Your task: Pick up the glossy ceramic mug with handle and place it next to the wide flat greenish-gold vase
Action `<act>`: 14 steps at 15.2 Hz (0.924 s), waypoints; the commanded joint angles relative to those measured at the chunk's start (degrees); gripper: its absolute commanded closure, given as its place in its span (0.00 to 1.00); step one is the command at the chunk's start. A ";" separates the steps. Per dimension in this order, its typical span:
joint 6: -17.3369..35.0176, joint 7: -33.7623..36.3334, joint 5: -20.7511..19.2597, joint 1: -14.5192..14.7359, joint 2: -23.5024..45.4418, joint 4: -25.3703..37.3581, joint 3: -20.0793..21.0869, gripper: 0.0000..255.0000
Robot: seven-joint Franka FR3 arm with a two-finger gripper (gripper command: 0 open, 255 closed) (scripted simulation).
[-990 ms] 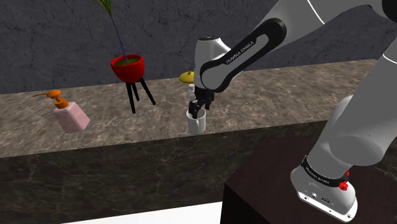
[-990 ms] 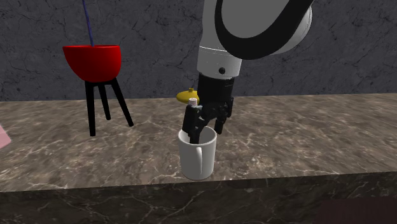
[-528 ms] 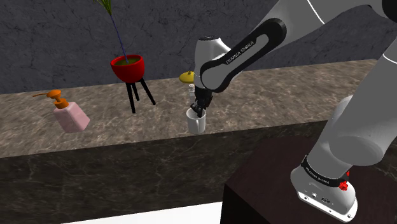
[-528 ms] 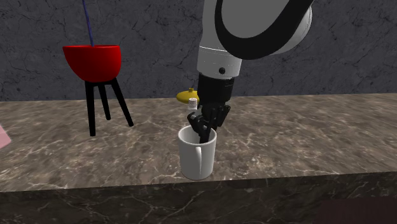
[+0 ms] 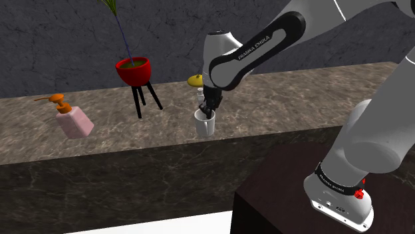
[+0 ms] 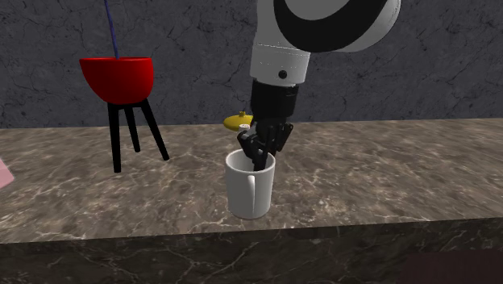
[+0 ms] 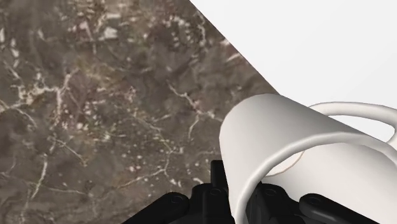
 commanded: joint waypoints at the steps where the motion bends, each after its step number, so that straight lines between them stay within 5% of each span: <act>1: -1.64 0.04 0.01 0.00 -0.79 0.85 -0.03 1.00; 14: -12.07 0.18 0.14 -0.08 -5.61 6.47 -0.36 1.00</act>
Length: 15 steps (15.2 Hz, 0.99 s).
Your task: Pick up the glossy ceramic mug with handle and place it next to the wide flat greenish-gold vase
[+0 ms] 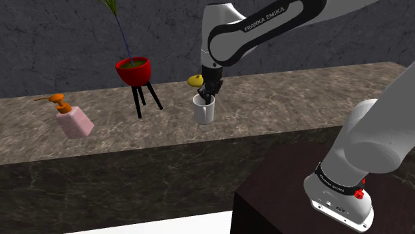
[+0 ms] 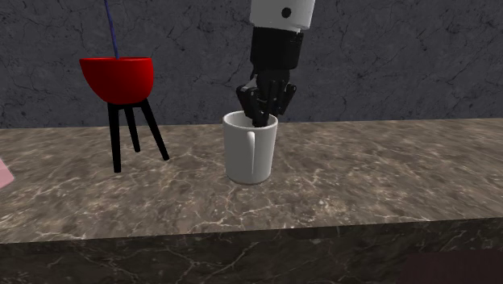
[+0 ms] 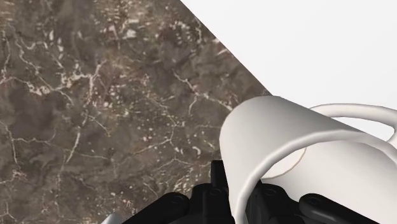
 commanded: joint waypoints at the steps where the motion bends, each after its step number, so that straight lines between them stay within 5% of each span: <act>1: -1.53 0.10 -0.02 0.00 -0.38 1.13 -0.02 1.00; 15: -11.60 -0.87 -0.31 -0.67 -2.05 9.47 -1.16 1.00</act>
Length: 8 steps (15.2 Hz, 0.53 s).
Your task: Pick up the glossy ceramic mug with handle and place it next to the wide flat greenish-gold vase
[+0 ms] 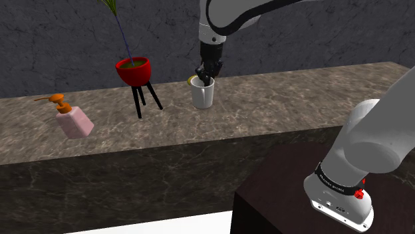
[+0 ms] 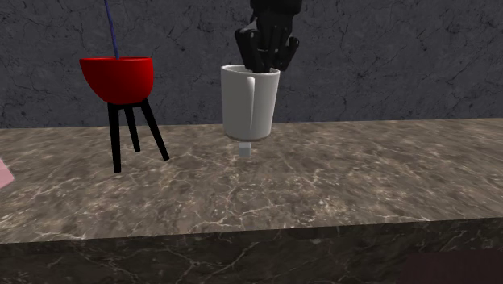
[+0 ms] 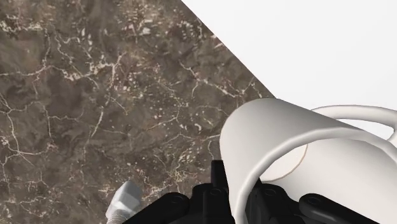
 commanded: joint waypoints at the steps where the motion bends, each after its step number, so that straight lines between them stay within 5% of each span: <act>1: -0.49 -1.93 -0.19 -0.83 0.91 1.26 -1.24 1.00; 8: -1.70 -10.62 -0.51 -4.56 7.64 8.65 -6.45 1.00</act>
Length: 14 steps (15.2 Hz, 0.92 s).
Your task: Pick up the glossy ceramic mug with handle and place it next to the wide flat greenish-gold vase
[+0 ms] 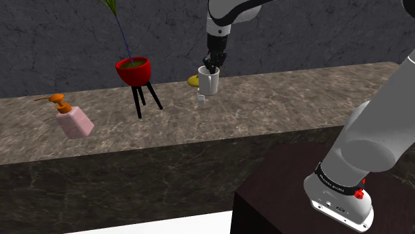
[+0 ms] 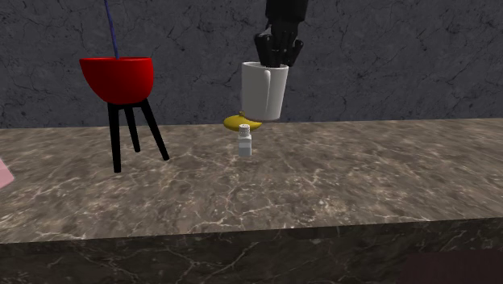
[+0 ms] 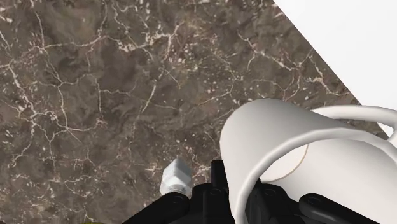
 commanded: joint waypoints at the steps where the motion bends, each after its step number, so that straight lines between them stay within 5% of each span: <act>1: -0.89 -2.50 0.06 -1.08 1.94 2.73 -1.39 1.00; 14: -7.78 -16.83 2.94 -8.94 21.19 27.62 -7.87 1.00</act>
